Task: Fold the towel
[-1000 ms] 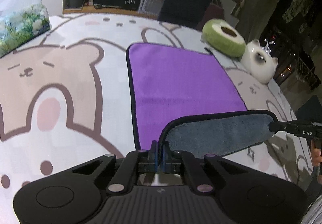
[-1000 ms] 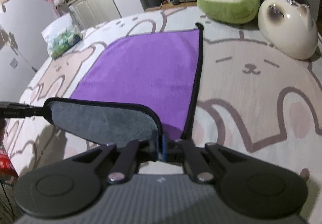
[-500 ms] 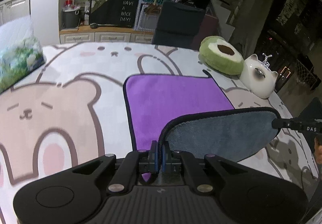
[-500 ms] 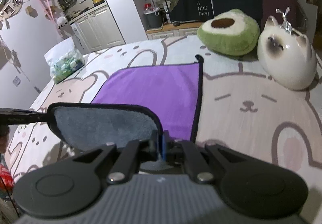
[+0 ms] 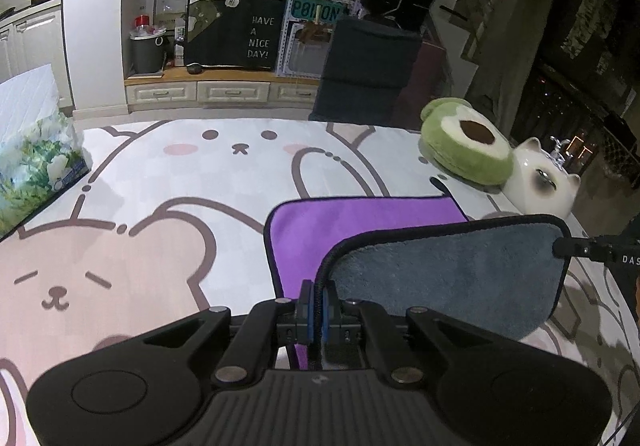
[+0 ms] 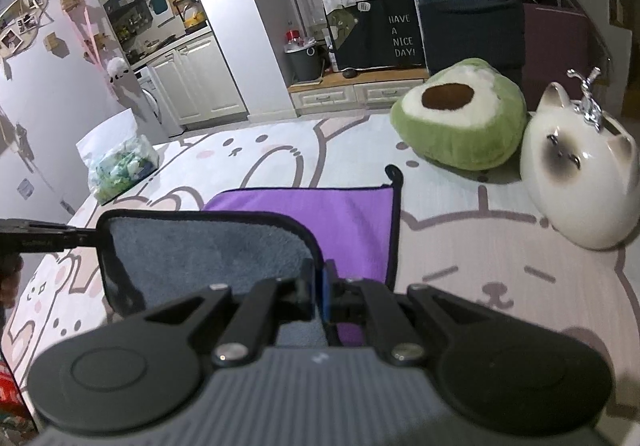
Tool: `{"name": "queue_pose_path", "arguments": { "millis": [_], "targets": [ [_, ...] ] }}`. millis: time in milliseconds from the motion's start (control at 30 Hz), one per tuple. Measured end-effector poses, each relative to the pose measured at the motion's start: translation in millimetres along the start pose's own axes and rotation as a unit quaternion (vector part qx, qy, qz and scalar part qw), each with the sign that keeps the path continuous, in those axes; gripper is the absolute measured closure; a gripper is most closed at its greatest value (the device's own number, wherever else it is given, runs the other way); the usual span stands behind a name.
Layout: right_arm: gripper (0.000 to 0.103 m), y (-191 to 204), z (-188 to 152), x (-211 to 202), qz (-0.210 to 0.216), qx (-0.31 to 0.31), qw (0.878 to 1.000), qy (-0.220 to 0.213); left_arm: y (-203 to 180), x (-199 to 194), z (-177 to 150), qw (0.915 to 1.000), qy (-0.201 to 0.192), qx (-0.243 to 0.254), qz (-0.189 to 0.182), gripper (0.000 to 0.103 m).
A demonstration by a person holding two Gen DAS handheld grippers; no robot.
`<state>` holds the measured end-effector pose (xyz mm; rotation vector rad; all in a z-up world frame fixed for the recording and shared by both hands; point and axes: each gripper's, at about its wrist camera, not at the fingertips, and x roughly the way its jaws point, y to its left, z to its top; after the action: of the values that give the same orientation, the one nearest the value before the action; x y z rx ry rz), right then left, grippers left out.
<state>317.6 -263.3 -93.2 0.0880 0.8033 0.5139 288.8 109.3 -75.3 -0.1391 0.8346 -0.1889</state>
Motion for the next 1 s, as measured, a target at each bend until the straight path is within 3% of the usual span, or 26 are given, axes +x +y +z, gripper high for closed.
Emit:
{"name": "queue_pose_path", "arguments": {
  "millis": [333, 1000],
  "targets": [
    [0.099, -13.8, 27.3, 31.2, -0.013, 0.011, 1.000, -0.003, 7.3, 37.8, 36.2, 1.0000, 0.002, 0.008, 0.003, 0.099],
    [0.099, -29.1, 76.2, 108.1, -0.051, 0.017, 0.998, 0.020, 26.4, 123.0, 86.1, 0.9982, 0.046, 0.003, 0.038, 0.099]
  ]
}}
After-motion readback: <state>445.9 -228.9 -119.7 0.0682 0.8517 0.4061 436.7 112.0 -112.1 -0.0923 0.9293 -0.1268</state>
